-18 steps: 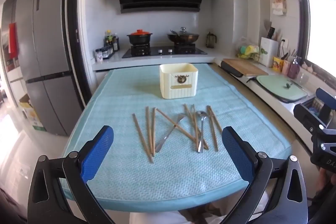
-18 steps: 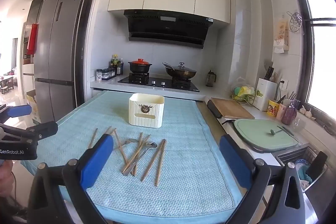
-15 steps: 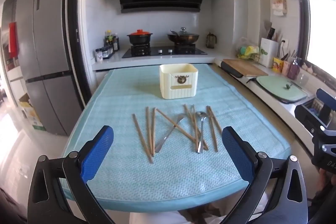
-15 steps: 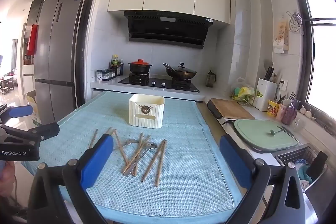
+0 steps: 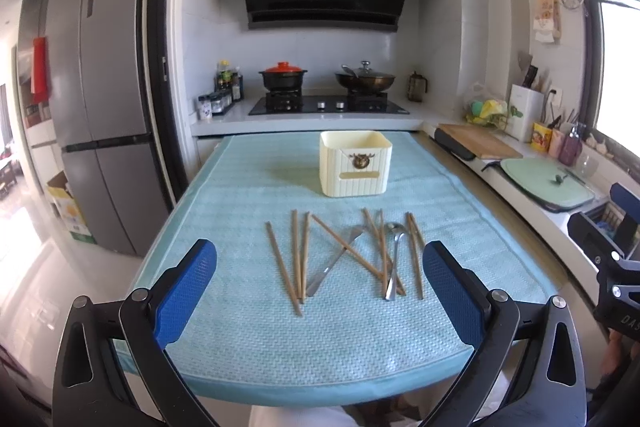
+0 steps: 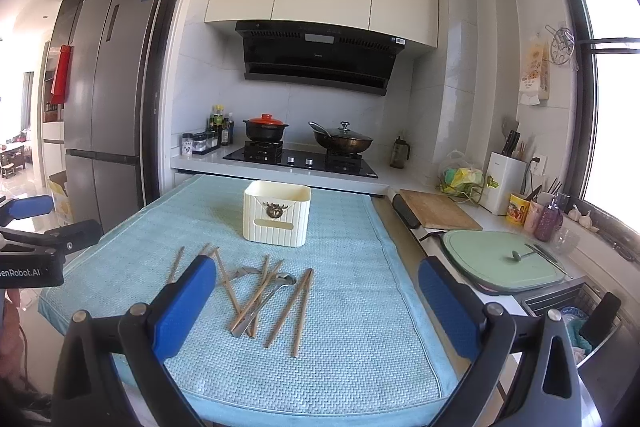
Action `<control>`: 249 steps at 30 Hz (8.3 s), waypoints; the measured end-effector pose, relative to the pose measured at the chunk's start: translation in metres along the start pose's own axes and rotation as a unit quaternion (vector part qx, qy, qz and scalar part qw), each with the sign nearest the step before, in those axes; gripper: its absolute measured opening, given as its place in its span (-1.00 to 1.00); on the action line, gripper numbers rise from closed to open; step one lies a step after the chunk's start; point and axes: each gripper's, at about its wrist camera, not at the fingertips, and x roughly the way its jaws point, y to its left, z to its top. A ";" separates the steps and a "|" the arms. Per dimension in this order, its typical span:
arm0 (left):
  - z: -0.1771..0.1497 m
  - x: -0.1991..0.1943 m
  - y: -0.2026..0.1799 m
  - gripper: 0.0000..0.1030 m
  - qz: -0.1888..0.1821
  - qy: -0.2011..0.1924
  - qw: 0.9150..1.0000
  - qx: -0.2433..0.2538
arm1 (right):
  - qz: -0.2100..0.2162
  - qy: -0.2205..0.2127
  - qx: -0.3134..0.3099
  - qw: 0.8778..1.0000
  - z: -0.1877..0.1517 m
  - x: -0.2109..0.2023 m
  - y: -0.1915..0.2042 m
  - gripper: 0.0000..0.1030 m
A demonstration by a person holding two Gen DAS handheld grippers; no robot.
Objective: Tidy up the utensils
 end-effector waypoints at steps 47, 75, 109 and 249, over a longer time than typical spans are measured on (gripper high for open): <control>0.001 0.023 0.004 0.99 0.032 0.042 0.998 0.020 | 0.015 0.008 -0.001 1.000 0.001 0.012 0.001 1.00; -0.003 0.022 0.010 0.99 0.022 0.040 0.999 0.008 | 0.017 0.007 -0.002 1.000 -0.003 0.013 0.004 1.00; -0.016 0.262 0.091 0.99 0.023 0.202 0.976 -0.072 | 0.051 0.206 0.061 0.975 -0.069 0.205 -0.038 0.29; 0.131 0.329 0.057 0.96 -0.054 0.049 0.997 0.031 | 0.135 0.201 0.101 0.965 0.095 0.405 -0.060 0.33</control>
